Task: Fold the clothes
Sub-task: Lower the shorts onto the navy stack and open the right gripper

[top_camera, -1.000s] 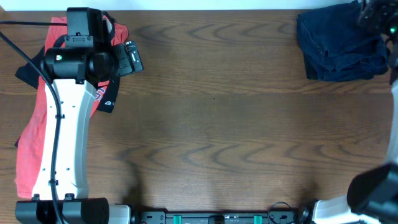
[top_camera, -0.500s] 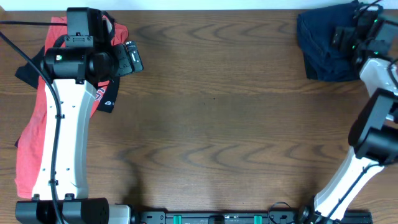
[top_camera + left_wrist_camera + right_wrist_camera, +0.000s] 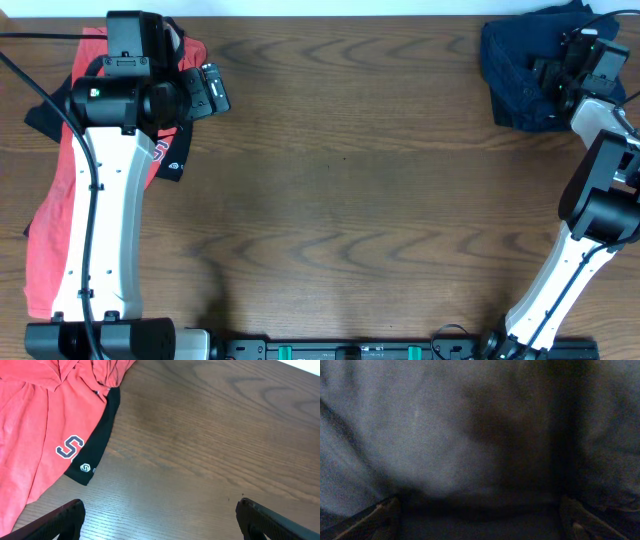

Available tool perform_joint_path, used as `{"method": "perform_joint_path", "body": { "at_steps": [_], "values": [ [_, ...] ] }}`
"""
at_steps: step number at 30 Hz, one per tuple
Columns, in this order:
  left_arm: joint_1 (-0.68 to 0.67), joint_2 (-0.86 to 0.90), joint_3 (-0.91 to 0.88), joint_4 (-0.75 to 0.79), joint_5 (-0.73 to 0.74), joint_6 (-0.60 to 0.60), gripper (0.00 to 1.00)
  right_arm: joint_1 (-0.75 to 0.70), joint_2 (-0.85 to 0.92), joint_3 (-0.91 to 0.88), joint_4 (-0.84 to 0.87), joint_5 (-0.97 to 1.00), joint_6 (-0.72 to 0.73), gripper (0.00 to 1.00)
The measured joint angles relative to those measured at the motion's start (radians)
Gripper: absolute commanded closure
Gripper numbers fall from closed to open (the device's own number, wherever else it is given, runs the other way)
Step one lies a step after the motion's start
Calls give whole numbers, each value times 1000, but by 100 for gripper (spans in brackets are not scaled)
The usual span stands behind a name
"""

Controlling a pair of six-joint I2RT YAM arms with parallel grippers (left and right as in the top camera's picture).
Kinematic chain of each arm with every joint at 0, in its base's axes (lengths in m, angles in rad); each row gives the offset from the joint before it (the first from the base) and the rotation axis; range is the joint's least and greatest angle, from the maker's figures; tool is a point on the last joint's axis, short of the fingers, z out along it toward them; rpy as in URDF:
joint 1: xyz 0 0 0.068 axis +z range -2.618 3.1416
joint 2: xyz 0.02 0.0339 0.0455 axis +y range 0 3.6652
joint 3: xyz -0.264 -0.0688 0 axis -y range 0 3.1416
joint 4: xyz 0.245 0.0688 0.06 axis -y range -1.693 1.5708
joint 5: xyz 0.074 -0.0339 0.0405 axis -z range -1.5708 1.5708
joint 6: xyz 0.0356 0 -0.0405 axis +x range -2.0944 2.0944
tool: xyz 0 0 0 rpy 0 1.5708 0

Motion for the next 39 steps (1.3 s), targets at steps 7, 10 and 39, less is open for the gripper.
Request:
{"method": "perform_joint_path", "body": {
  "at_steps": [7,10,39],
  "values": [
    [0,0,0,3,0,0,2,-7,-72,-25,-59,-8,7,1],
    [0,0,0,4,0,0,2,-14,-147,-45,-110,-13,14,1],
    [0,0,0,5,0,0,2,370,-902,-52,-603,-371,378,1]
  ]
}}
